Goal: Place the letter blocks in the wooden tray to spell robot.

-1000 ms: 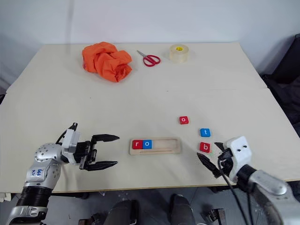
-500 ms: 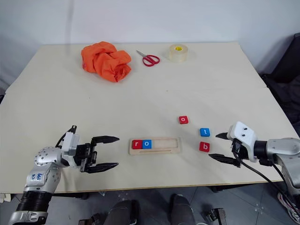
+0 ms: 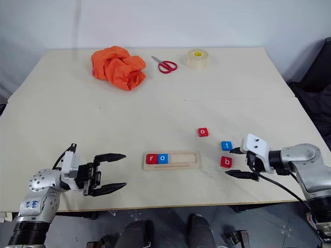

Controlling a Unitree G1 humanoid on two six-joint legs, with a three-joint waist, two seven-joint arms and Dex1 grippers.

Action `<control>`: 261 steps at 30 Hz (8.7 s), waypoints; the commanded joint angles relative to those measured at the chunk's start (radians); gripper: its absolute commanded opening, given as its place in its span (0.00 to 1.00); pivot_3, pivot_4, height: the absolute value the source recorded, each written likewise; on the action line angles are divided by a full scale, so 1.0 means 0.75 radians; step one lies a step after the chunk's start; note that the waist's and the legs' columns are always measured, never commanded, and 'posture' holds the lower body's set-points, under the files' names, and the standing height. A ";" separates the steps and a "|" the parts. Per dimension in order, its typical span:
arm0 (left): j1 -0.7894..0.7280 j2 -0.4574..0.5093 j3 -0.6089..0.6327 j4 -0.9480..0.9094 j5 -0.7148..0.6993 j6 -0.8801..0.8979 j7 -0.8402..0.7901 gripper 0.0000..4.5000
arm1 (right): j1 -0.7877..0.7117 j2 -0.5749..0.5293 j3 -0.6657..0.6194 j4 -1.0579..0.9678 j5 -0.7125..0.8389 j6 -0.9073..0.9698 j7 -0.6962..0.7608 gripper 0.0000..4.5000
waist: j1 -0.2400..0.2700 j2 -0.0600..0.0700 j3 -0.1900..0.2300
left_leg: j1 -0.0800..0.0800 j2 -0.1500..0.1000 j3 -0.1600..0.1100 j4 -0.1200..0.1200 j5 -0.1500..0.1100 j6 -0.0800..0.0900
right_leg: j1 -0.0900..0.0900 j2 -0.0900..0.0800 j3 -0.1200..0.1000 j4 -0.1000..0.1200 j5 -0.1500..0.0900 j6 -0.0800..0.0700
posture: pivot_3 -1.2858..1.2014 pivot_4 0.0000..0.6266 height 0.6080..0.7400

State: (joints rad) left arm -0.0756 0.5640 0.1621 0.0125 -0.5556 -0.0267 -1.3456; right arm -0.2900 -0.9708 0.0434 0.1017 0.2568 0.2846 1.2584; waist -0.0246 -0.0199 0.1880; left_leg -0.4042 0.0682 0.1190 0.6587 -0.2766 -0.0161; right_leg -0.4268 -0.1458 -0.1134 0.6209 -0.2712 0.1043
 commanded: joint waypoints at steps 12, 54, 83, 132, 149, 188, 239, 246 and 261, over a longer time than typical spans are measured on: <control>-0.024 0.003 0.012 -0.014 -0.028 -0.013 0.005 1.00 | -0.055 0.026 -0.040 -0.082 -0.002 0.052 -0.067 0.32 | 0.000 0.000 0.000 | 0.000 0.000 0.000 0.000 0.000 0.000 | 0.000 0.000 0.000 0.000 0.000 0.000 | 0.52 0.24 1.00; -0.080 0.038 0.026 0.137 -0.008 -0.130 -0.052 1.00 | -0.661 0.379 0.613 -0.312 -0.180 0.480 -0.074 0.32 | -0.005 0.000 0.000 | -0.003 0.002 0.002 0.005 -0.004 0.001 | -0.002 0.000 0.000 0.001 0.000 -0.001 | 0.52 0.24 1.00; -0.089 0.041 0.021 0.129 -0.003 -0.123 -0.026 1.00 | -0.644 0.428 0.530 -0.401 -0.160 0.502 -0.014 0.99 | -0.004 0.000 0.000 | -0.003 0.002 0.002 0.005 -0.004 0.001 | -0.002 0.000 0.000 0.001 0.000 -0.001 | 0.52 0.24 1.00; -0.302 0.032 -0.028 0.323 0.019 -0.105 -0.118 1.00 | 0.302 0.154 -0.553 -0.559 0.252 0.404 -0.402 0.99 | 0.030 0.000 0.000 | -0.002 0.001 0.003 0.006 -0.006 0.003 | 0.000 0.000 0.001 -0.001 0.001 0.001 | 0.52 0.24 1.00; -0.195 0.018 -0.015 0.210 0.003 -0.097 -0.069 1.00 | 0.005 0.340 -0.262 -0.591 0.215 0.652 -0.755 0.99 | 0.027 0.000 0.000 | -0.002 0.002 0.002 0.006 -0.006 0.003 | -0.001 0.001 0.001 0.000 0.001 0.001 | 0.52 0.24 1.00; -0.162 0.016 -0.022 0.168 -0.002 -0.066 -0.058 1.00 | -0.065 0.938 -0.265 -0.666 0.011 0.661 -1.451 0.32 | -0.004 0.000 0.000 | -0.003 0.002 0.003 0.004 -0.007 0.004 | -0.002 0.001 0.002 -0.001 0.001 0.001 | 0.52 0.24 1.00; -0.182 0.073 0.052 0.322 -0.069 -0.253 -0.298 1.00 | -0.066 0.006 0.053 -0.286 0.020 0.086 -0.105 0.99 | -0.004 0.000 0.000 | -0.003 0.003 0.004 0.005 -0.008 0.004 | -0.001 0.002 0.002 -0.004 0.001 0.002 | 0.52 0.24 1.00; -0.077 0.078 0.058 0.224 -0.081 -0.261 -0.252 1.00 | -0.216 0.050 0.197 -0.053 -0.110 -0.059 0.022 0.99 | -0.004 0.000 0.000 | -0.003 0.003 0.005 0.005 -0.008 0.003 | -0.001 0.002 0.002 -0.004 0.001 0.002 | 0.52 0.24 1.00; -0.040 0.084 0.081 0.169 -0.092 -0.226 -0.223 1.00 | -0.360 0.127 0.275 0.158 -0.245 -0.173 0.058 0.32 | -0.004 0.000 0.000 | -0.001 0.004 0.005 0.008 -0.008 0.002 | 0.000 0.002 0.002 -0.001 0.002 0.001 | 0.52 0.24 1.00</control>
State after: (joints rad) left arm -0.1047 0.6154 0.1986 0.1640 -0.6008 -0.1946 -1.4996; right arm -0.5541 -0.8784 0.2575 0.2045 0.0990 0.1486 1.3196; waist -0.0280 -0.0201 0.1881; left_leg -0.4053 0.0709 0.1225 0.6651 -0.2823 -0.0144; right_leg -0.4270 -0.1446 -0.1119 0.6204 -0.2696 0.1048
